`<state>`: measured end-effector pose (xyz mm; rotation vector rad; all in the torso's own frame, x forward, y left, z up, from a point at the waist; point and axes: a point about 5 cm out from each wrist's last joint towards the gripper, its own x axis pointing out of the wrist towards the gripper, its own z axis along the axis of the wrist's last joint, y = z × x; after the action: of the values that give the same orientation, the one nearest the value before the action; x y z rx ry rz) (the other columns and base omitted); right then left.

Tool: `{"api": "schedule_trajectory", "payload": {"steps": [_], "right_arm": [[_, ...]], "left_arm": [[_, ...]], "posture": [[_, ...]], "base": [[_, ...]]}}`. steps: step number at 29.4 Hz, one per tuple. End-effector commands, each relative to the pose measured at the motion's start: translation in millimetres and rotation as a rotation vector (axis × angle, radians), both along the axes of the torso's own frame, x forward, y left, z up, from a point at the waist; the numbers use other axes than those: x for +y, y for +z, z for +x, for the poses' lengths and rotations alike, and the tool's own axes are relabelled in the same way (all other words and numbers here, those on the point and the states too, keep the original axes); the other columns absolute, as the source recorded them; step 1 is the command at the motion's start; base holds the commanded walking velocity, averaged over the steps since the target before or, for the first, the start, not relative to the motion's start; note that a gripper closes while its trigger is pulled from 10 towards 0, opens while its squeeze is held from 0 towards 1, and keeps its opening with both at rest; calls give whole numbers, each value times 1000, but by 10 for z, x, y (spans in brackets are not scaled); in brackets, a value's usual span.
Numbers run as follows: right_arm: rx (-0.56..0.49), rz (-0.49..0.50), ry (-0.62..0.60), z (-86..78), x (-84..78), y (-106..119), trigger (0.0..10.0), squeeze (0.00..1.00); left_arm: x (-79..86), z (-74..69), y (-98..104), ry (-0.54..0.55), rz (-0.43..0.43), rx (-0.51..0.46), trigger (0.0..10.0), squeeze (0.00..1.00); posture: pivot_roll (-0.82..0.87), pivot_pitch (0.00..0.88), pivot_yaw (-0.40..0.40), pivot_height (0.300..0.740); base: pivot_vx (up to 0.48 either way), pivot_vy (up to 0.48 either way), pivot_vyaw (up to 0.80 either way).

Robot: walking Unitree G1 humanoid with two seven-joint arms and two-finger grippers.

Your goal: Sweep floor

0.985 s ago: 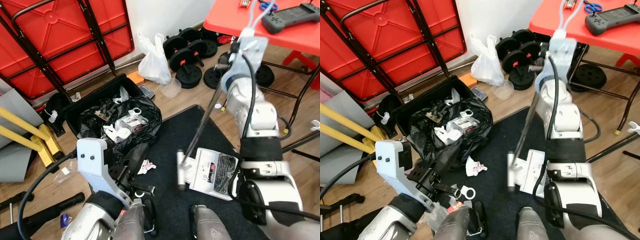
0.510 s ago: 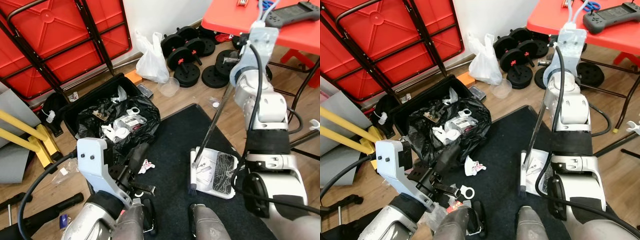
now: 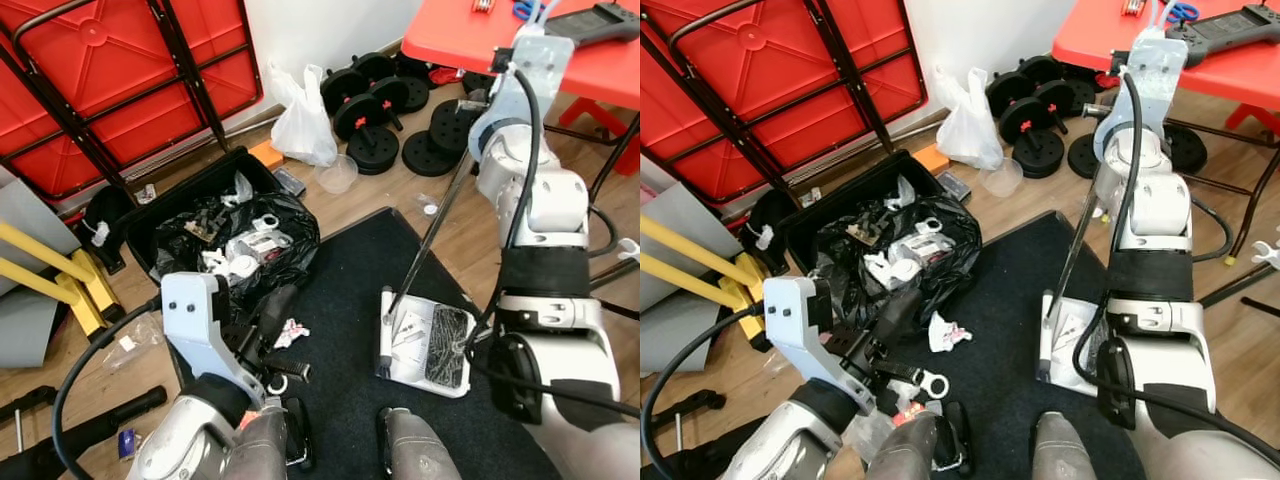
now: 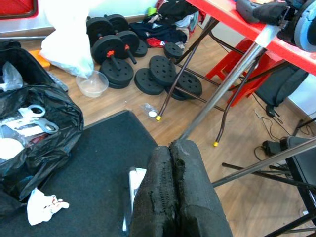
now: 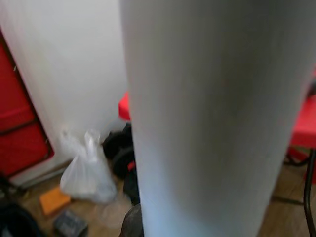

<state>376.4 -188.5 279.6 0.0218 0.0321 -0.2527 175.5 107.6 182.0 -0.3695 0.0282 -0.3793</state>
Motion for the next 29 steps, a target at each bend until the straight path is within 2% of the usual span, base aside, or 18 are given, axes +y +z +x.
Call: {"api": "schedule_trajectory", "payload": {"steps": [1, 9, 12, 15, 16, 17, 18, 19, 21, 23, 24, 26, 27, 29], "right_arm": [[21, -5, 14, 6, 36, -47, 10000, 0], [-104, 50, 23, 26, 55, 135, 10000, 0], [-248, 81, 172, 15, 253, 324, 10000, 0], [-275, 73, 243, 3, 333, 357, 10000, 0], [-297, -21, 424, -57, 518, 398, 10000, 0], [-290, -64, 533, -98, 620, 378, 10000, 0], [-290, -64, 533, -98, 620, 378, 10000, 0], [-270, -128, 641, -145, 711, 330, 10000, 0], [-263, -156, 665, -156, 728, 311, 10000, 0], [-223, -228, 758, -205, 764, 237, 10000, 0], [-223, -228, 758, -205, 764, 237, 10000, 0], [-146, -279, 890, -283, 793, 111, 10000, 0], [-146, -279, 890, -283, 793, 111, 10000, 0], [-51, -284, 1008, -381, 763, -13, 10000, 0]], "left_arm": [[6, -3, -48, -20, -1, 9, 10000, 0], [15, 55, -93, -6, 0, 10, 10000, 0], [29, 97, -122, 11, 2, 6, 10000, 0], [38, 114, -132, 20, 2, 6, 10000, 0], [74, 154, -151, 50, -9, 8, 10000, 0], [110, 180, -156, 77, -20, 9, 10000, 0], [110, 180, -156, 77, -20, 9, 10000, 0], [174, 224, -162, 121, -32, 5, 10000, 0], [200, 242, -164, 138, -34, 3, 10000, 0], [270, 294, -178, 178, -23, -1, 10000, 0], [270, 294, -178, 178, -23, -1, 10000, 0], [321, 336, -195, 208, -4, -6, 10000, 0], [321, 336, -195, 208, -4, -6, 10000, 0], [367, 376, -201, 226, 26, -19, 10000, 0]], "posture": [[-152, 216, 15, 740], [-153, 184, 12, 740], [-152, 163, 6, 740], [-151, 152, 4, 740], [-150, 139, 3, 740], [-153, 128, 2, 740], [-153, 128, 2, 740], [-155, 115, 1, 740], [-155, 115, 1, 740], [-160, 97, -2, 740], [-160, 97, -2, 740], [-166, 80, -3, 740], [-166, 80, -3, 740], [-170, 54, -11, 740]], "base": [[0, 0, 0], [0, 0, 0], [0, 0, 0], [0, 0, 0], [0, 0, 763], [0, 0, 769], [0, 0, 769], [0, 0, 769], [0, 0, 769], [0, 0, 769], [0, 0, 769], [0, 0, 769], [0, 0, 769], [0, 0, 778]]}}
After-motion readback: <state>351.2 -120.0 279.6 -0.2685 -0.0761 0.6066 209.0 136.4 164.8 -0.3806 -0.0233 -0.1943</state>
